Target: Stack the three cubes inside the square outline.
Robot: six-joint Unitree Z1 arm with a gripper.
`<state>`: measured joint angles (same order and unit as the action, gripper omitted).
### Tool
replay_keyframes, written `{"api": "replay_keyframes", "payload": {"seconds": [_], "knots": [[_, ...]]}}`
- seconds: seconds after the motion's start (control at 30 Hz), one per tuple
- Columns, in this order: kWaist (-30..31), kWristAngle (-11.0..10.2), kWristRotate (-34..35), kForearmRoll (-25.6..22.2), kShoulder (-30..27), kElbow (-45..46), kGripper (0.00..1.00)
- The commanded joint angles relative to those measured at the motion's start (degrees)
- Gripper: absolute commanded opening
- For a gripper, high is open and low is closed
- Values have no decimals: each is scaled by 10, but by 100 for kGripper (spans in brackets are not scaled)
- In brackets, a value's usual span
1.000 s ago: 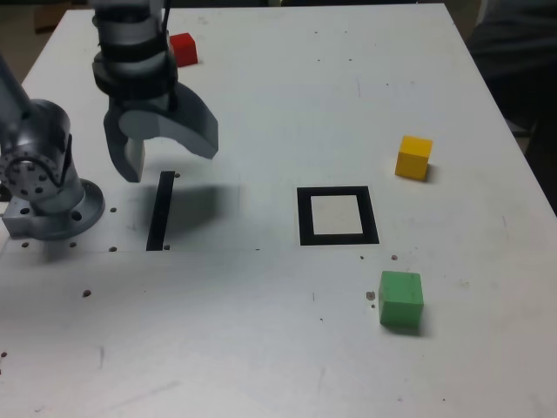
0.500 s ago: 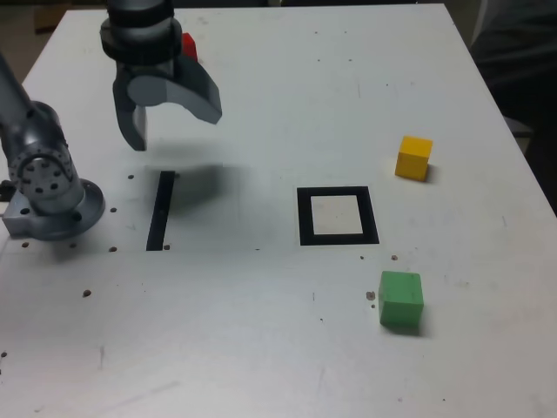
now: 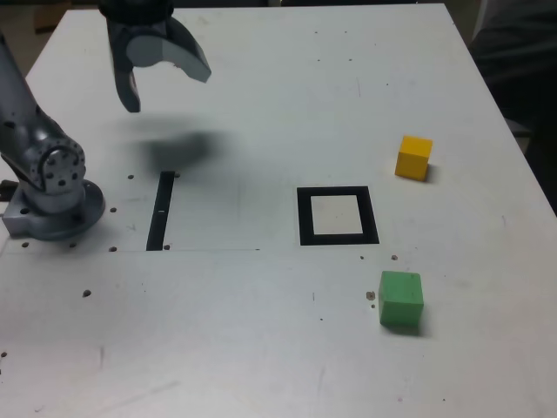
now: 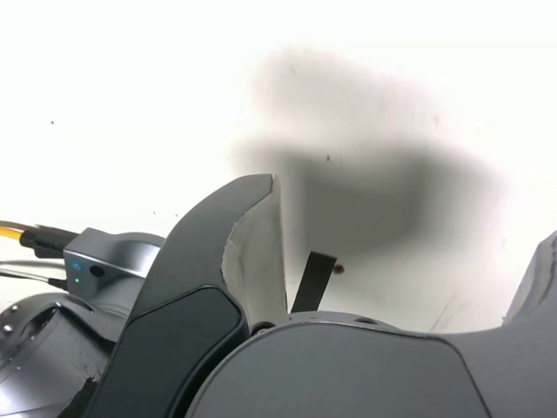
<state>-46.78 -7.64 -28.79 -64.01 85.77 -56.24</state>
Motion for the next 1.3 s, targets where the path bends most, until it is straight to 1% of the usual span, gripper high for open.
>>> {"api": "replay_keyframes", "payload": {"seconds": [0.0,0.2,0.4,0.6,0.97,1.27], "knots": [[-27,-2,-14,-2,9,-13,100],[-103,-2,-55,-11,36,-58,100],[-172,-2,-88,-24,78,-117,100],[-218,-5,-108,-29,119,-167,100],[-256,-7,-133,-54,195,-258,100],[-261,-15,-156,-68,272,-338,99]]}}
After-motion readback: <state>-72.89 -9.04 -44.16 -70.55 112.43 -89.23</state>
